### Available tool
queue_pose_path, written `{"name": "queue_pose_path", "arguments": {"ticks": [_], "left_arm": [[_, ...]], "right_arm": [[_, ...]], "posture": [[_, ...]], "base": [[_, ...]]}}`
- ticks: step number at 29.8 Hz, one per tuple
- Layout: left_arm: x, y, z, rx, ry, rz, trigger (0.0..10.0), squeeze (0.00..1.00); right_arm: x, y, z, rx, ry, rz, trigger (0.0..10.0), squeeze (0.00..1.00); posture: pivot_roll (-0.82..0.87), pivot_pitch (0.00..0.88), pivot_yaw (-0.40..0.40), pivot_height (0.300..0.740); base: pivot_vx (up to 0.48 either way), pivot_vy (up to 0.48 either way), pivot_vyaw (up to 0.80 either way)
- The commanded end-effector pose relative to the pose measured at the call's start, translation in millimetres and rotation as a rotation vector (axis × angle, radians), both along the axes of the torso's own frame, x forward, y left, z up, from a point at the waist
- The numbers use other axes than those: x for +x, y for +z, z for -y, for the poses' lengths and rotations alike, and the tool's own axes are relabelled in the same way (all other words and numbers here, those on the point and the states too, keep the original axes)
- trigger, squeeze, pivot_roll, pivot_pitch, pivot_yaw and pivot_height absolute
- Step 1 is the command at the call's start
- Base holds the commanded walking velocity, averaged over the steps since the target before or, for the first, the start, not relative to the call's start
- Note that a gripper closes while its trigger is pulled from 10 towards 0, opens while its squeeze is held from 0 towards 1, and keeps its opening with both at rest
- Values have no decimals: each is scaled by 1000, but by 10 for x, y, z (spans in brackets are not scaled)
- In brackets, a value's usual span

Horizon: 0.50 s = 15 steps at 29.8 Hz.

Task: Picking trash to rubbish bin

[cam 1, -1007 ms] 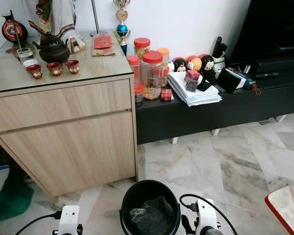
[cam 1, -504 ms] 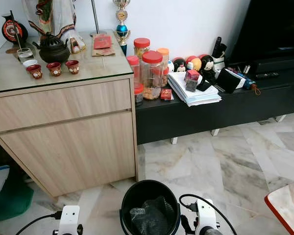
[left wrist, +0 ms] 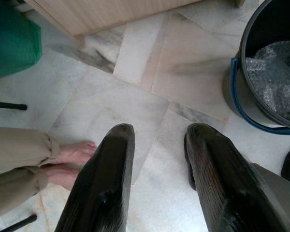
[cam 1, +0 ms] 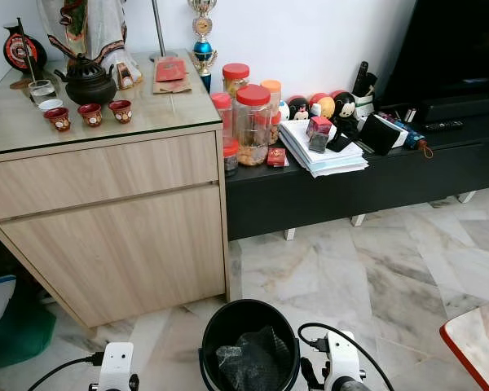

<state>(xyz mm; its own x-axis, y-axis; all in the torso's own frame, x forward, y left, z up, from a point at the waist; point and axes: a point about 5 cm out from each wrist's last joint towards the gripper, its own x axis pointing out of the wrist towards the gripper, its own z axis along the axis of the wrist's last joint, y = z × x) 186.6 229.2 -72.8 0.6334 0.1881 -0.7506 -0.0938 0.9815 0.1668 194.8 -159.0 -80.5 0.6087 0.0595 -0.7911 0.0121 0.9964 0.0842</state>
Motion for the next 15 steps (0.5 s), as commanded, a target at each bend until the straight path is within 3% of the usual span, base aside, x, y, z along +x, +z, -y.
{"name": "queue_pose_path", "arguments": {"ticks": [1, 15], "left_arm": [[-23, -17, 9, -7, 1, -16, 10000, 0], [-20, -17, 12, -8, 2, -15, 10000, 0]], "right_arm": [[-1, -1, -13, 10, -9, -2, 10000, 0], [-4, -4, -26, 15, -6, -4, 10000, 0]], "posture": [[58, 0, -11, 740], [60, 0, -12, 740]], "base": [[-240, 0, 0], [-242, 0, 0]]}}
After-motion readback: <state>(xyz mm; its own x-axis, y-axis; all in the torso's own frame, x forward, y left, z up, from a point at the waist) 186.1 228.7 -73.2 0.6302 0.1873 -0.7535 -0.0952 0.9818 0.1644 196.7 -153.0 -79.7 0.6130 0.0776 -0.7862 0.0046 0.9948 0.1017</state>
